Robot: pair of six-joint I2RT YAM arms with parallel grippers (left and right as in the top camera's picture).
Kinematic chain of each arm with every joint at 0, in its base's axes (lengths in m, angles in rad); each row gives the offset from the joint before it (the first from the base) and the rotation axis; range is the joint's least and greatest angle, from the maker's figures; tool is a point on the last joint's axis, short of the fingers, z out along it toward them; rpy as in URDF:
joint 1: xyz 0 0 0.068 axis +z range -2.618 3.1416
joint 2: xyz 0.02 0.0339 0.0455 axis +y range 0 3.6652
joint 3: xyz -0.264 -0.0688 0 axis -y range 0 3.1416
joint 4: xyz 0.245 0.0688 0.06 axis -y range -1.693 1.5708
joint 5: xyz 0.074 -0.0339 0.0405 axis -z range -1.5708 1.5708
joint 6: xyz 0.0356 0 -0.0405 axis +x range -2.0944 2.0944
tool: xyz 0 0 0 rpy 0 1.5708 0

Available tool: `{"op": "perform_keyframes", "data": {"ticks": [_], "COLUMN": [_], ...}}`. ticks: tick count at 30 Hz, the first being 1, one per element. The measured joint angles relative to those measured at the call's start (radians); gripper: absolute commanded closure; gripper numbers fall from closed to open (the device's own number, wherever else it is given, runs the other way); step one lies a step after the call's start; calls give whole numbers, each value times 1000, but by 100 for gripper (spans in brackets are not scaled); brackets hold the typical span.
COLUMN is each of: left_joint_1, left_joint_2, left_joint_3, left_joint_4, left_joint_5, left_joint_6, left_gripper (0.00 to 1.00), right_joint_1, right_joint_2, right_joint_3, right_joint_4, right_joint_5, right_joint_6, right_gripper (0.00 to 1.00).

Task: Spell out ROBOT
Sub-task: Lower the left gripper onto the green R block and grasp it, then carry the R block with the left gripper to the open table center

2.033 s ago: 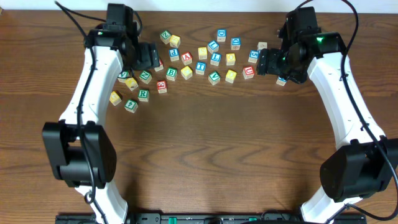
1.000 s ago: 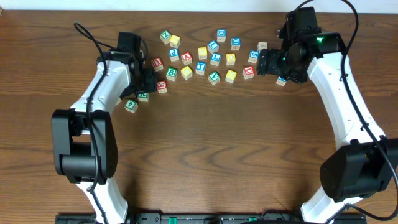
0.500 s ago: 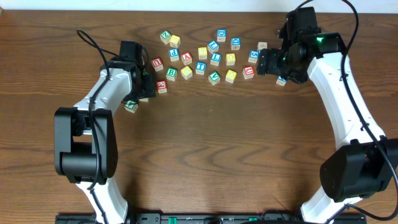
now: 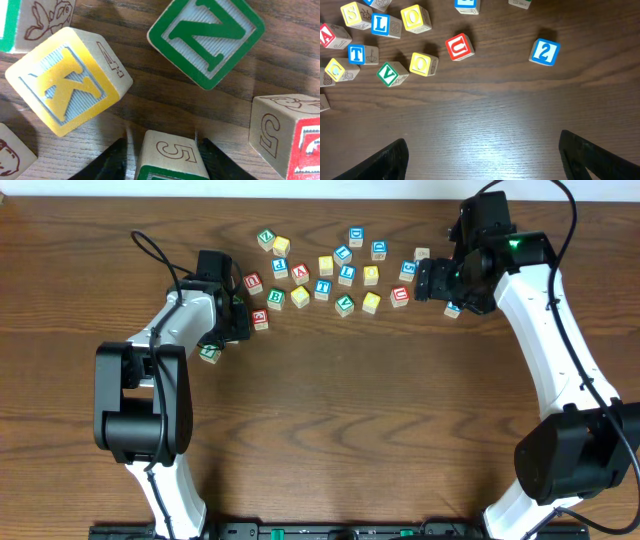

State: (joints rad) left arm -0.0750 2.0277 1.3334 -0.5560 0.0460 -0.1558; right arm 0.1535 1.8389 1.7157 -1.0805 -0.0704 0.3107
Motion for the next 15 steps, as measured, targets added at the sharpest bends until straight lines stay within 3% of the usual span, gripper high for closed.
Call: {"op": "perform_keyframes", "data": {"ticks": [15], "left_joint_1": [0], "left_joint_2": [-8], "left_joint_3": [0], "left_joint_4": [-18], "left_joint_5": [0], "left_joint_6": [-1], "left_gripper": [66], "right_joint_1": [0], "right_joint_2": [0], "right_joint_3": [0], "right_joint_4": [0], "right_joint_5": [4], "right_joint_6": [0], "right_gripper": [9]}}
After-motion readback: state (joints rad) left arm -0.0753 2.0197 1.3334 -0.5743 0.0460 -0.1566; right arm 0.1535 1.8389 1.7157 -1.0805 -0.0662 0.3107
